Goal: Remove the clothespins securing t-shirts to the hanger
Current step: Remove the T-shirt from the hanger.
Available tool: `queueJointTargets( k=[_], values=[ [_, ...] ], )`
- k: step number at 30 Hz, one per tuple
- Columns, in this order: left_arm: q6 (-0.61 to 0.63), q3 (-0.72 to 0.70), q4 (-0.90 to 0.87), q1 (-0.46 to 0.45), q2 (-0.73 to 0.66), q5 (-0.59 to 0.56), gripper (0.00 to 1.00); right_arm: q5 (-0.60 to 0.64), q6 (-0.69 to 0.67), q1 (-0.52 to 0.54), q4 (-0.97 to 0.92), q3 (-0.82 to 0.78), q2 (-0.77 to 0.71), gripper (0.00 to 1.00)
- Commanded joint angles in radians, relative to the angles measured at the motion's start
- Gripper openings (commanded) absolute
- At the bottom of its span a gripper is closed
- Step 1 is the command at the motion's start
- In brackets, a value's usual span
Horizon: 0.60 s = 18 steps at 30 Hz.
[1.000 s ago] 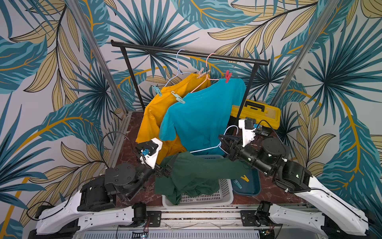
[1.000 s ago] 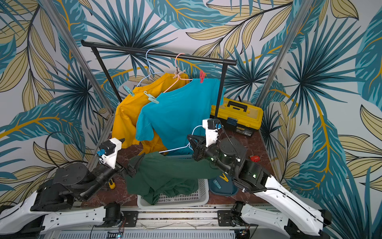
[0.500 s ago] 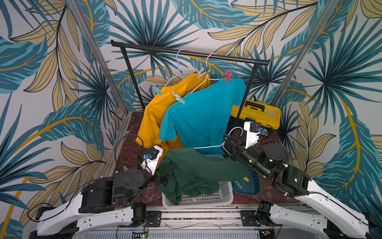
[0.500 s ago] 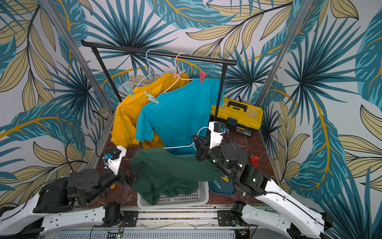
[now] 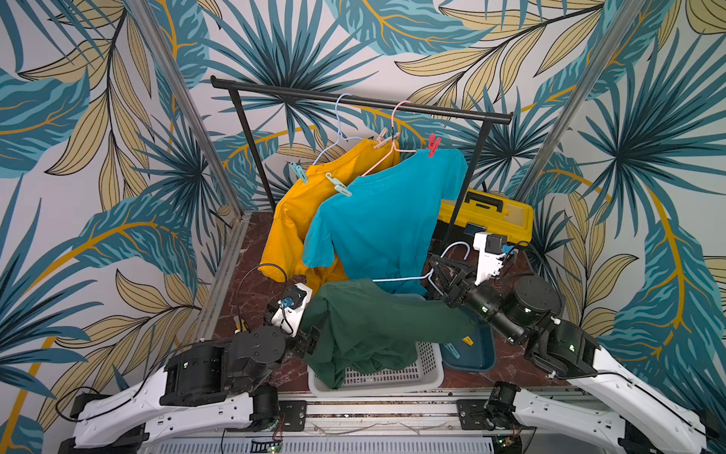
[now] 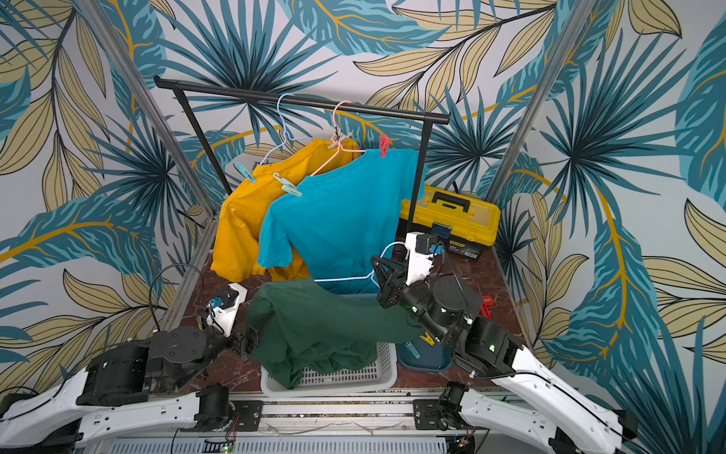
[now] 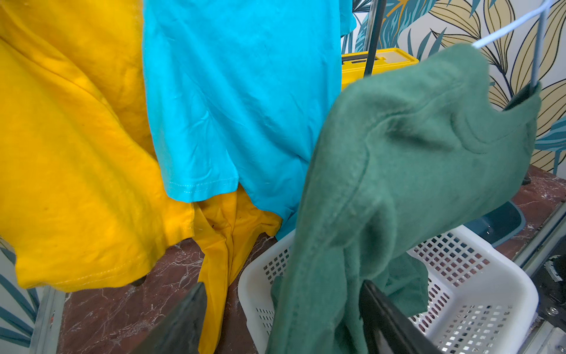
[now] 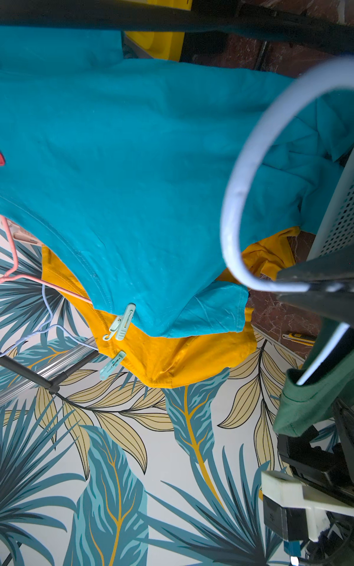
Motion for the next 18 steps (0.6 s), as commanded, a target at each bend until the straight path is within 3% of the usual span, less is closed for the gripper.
queueJointTargets(
  k=[1,4,9,18],
  values=[
    [0.030,-0.014,0.046,0.003,-0.012,0.001,0.77,-0.013,0.023,0.001,0.077,-0.016,-0.014,0.00],
    [0.055,-0.022,0.083,0.003,-0.003,0.017,0.76,-0.022,0.024,0.001,0.081,-0.017,-0.014,0.00],
    [0.089,-0.029,0.126,0.005,0.032,0.029,0.64,-0.028,0.026,0.001,0.084,-0.018,-0.015,0.00],
    [0.093,-0.007,0.149,0.005,0.044,0.008,0.17,-0.031,0.025,0.001,0.082,-0.025,-0.015,0.00]
  ],
)
